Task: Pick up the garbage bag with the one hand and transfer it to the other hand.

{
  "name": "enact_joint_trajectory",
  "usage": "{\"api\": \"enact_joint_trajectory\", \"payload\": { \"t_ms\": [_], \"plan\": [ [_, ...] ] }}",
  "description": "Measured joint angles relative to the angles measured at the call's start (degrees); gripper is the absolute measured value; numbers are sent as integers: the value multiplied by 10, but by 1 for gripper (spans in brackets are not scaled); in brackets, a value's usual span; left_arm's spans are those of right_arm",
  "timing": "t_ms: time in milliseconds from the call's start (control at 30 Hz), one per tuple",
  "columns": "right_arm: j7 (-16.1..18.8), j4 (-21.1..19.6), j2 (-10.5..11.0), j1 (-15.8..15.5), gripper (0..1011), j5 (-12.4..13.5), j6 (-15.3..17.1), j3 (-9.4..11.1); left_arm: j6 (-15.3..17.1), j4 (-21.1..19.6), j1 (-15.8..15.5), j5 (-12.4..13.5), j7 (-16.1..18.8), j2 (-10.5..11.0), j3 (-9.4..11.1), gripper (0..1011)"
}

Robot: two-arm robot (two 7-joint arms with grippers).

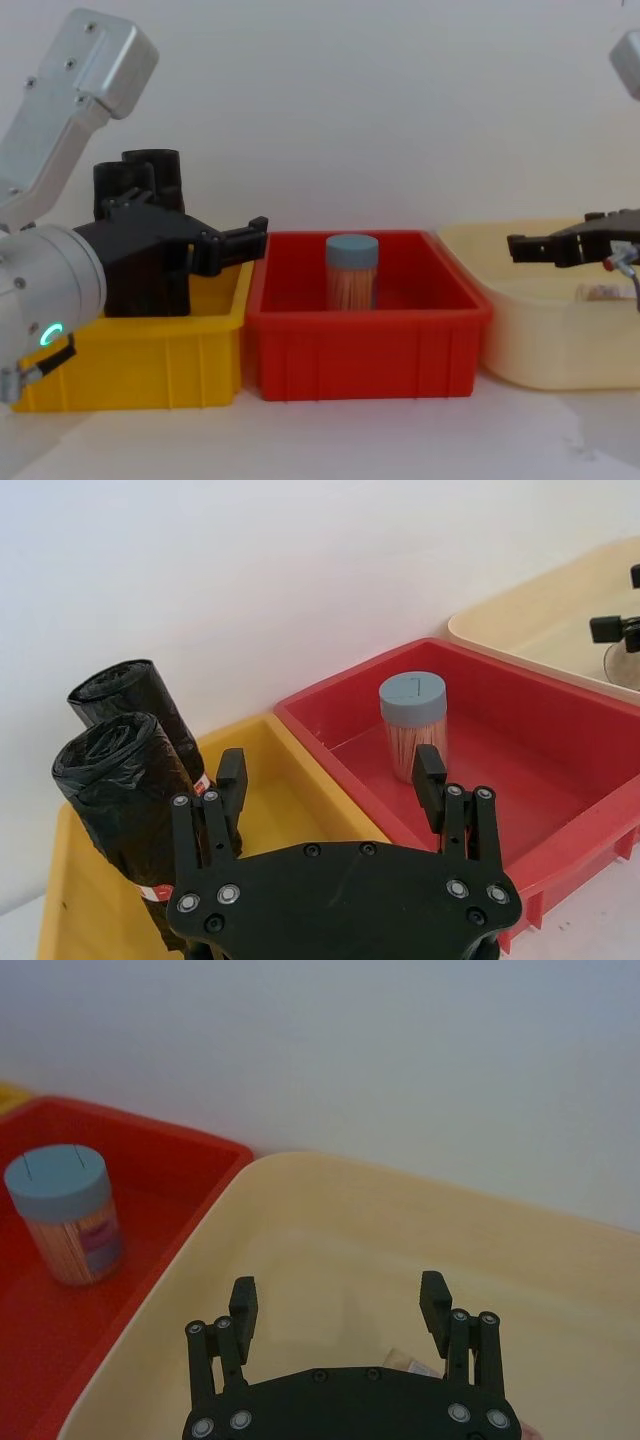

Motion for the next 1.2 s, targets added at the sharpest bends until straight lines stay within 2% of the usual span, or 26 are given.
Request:
{"api": "enact_joint_trajectory", "payload": {
  "t_ms": [200, 600, 933, 1200],
  "plan": [
    [3, -22, -1, -14, 999, 11, -1, 14, 0, 0, 0, 0, 0, 0, 0, 1001],
    [5, -40, -1, -25, 999, 20, -2, 25, 7, -8, 1, -9, -14, 3, -4, 1002],
    [6, -47, -2, -29, 999, 23, -3, 29, 34, -48, 25, -40, -26, 11, -26, 1002],
    [7, -49, -2, -30, 999, 24, -3, 31, 59, -84, 56, -49, -2, 12, -49, 1001]
  ]
}}
